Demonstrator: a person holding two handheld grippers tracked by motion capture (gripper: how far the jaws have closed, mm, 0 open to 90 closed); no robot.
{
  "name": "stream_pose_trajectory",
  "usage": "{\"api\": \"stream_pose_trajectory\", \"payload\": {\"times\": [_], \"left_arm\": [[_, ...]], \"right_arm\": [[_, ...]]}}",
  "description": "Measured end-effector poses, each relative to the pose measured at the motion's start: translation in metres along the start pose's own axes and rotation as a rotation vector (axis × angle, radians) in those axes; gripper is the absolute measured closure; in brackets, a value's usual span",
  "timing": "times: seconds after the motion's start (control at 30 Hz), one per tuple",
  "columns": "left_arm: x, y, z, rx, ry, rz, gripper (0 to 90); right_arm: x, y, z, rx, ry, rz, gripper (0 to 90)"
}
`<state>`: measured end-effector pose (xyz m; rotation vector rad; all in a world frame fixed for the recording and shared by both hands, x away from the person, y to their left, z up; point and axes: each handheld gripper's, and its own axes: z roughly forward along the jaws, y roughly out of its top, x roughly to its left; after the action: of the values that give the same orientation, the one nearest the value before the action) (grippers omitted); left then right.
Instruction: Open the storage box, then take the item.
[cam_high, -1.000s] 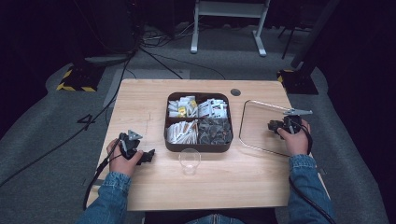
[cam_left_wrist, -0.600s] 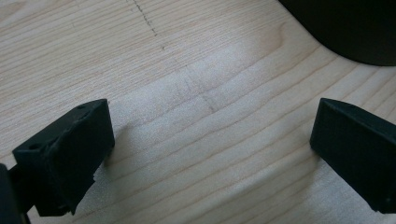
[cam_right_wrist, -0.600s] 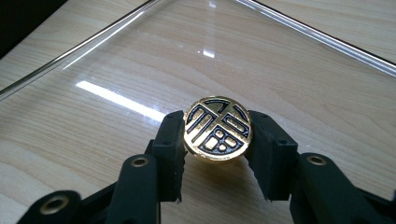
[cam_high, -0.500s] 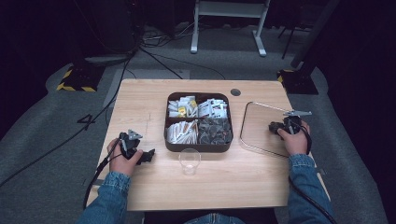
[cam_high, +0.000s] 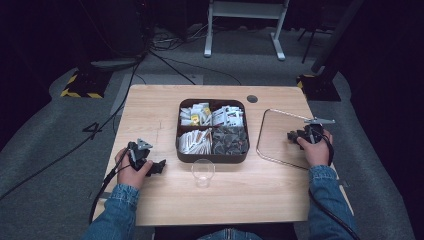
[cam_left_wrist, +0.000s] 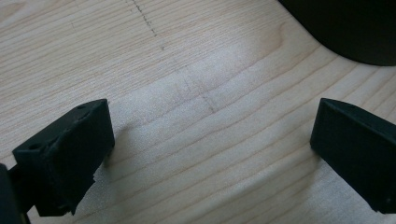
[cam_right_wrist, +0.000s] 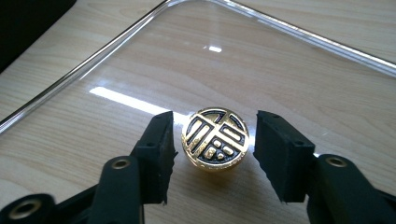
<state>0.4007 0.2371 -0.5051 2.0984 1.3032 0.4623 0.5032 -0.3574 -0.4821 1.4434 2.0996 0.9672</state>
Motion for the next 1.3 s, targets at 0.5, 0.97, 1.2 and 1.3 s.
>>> {"api": "stream_pose_trajectory", "payload": {"times": [0.5, 0.97, 1.2, 1.3], "left_arm": [[0.001, 0.001, 0.001, 0.003, -0.005, 0.001, 0.1], [0.0, 0.001, 0.001, 0.002, -0.001, 0.0, 0.2], [0.0, 0.0, 0.0, 0.0, -0.002, 0.002, 0.2], [0.0, 0.0, 0.0, 0.0, -0.002, 0.002, 0.1]], "right_arm": [[0.012, 0.011, -0.026, -0.106, 0.036, 0.06, 39.6], [0.039, 0.035, -0.042, -0.196, 0.107, 0.025, 38.9], [0.059, 0.049, -0.046, -0.213, 0.146, -0.005, 39.0], [0.07, 0.056, -0.045, -0.221, 0.175, -0.019, 39.0]]}}
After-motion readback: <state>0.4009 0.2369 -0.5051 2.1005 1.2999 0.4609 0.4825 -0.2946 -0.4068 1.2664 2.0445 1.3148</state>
